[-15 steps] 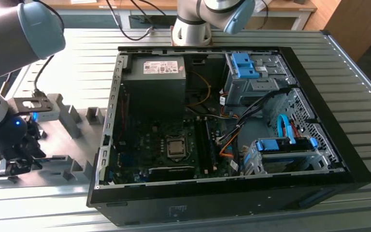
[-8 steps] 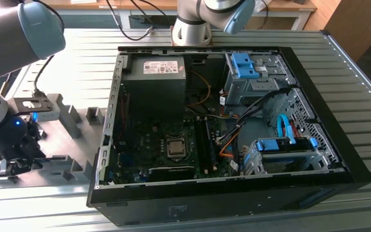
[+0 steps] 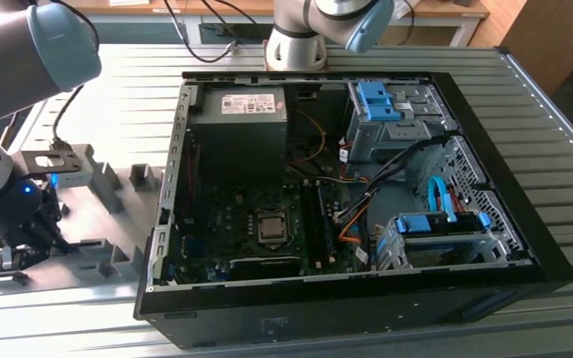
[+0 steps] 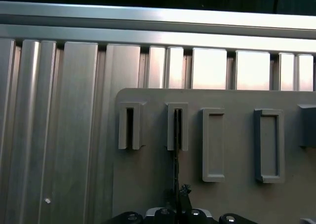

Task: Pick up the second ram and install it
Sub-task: 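Pick up the second ram and move it above second insertion slot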

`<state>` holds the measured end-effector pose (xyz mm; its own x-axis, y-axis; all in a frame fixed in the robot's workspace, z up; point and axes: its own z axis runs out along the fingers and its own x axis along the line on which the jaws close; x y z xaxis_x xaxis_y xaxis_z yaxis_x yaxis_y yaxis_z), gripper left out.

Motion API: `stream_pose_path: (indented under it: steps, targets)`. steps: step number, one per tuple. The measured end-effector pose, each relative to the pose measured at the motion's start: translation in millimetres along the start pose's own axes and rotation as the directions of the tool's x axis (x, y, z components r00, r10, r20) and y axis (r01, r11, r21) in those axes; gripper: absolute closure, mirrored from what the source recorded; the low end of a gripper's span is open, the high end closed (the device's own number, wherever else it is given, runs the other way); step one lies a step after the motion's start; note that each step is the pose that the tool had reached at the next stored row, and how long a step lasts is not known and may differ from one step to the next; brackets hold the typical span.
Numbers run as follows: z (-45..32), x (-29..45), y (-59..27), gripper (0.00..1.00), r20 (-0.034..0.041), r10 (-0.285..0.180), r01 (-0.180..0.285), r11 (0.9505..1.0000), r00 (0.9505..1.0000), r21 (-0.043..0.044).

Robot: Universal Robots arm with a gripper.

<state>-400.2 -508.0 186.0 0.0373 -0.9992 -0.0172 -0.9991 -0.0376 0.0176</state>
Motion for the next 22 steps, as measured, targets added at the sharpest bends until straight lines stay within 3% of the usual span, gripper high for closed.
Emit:
stream_pose_path:
  steps: [13,22]
  targets:
    - [-0.1,0.0,0.0,0.86,0.0002,0.0,0.0,1.0,1.0,0.0003]
    - [-11.5,-0.2,0.2,0.86,0.0006,0.0,0.0,1.0,1.0,0.0]
